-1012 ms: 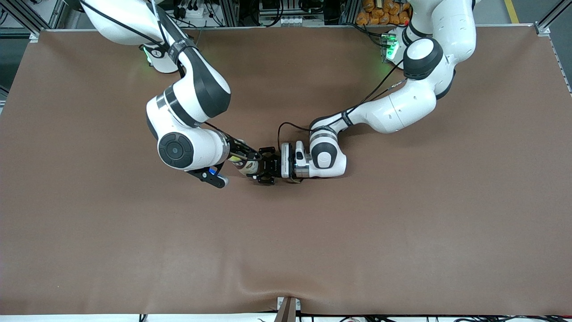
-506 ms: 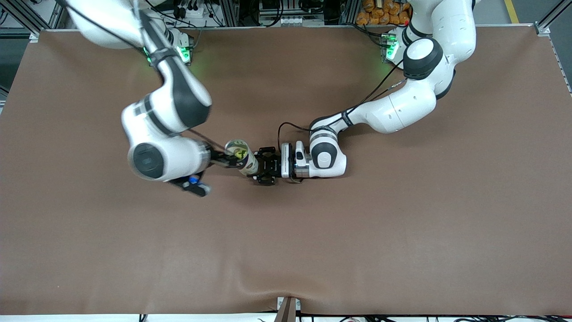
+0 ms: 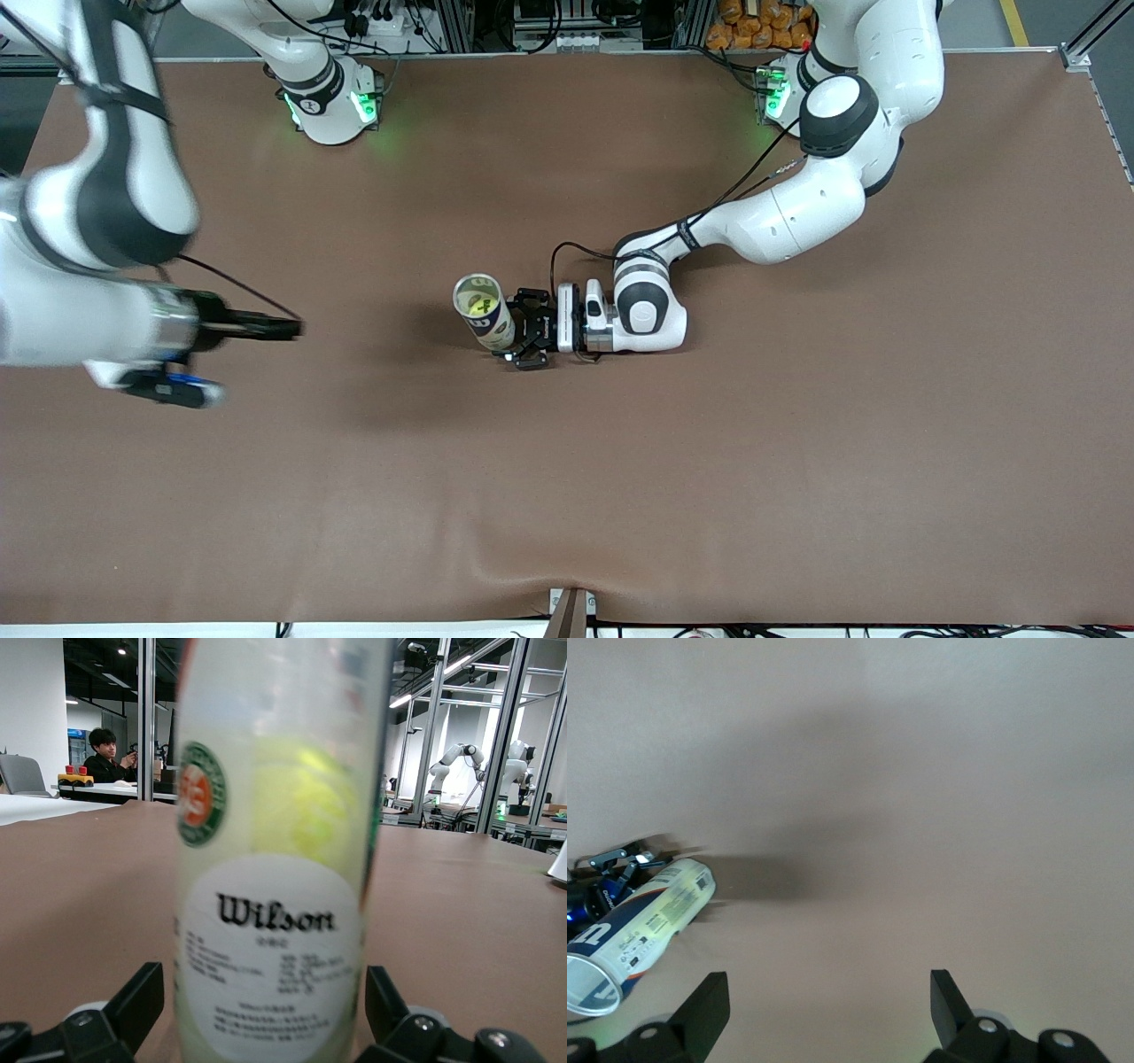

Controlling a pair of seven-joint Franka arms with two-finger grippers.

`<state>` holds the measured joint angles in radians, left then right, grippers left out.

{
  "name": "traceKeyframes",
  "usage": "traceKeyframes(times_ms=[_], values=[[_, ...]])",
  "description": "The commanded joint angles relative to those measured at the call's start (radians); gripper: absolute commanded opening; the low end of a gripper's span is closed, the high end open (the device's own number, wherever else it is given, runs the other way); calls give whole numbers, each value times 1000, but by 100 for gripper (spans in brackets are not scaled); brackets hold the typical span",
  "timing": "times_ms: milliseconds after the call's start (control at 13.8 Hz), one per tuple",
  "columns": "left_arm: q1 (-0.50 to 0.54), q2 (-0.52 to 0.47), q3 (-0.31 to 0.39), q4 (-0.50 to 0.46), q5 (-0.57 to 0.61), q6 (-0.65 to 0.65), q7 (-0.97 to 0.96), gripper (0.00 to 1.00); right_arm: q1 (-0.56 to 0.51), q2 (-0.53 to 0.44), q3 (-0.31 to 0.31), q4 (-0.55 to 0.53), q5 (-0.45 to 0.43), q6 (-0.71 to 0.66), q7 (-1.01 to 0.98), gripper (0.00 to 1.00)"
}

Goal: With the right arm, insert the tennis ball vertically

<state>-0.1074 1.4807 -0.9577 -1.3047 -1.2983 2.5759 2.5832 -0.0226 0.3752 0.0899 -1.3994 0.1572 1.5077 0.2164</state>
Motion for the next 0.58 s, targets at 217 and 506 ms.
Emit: traceKeyframes(times_ms=[217,506], values=[[-20,-108,83,-11,-131,-8,9,100,-27,-238,-67,-64,-108,-55,-205,100],[0,-160,99,-56,-133,27,-57,100,44,-346,-180,-67,-114,-95,-304,100]])
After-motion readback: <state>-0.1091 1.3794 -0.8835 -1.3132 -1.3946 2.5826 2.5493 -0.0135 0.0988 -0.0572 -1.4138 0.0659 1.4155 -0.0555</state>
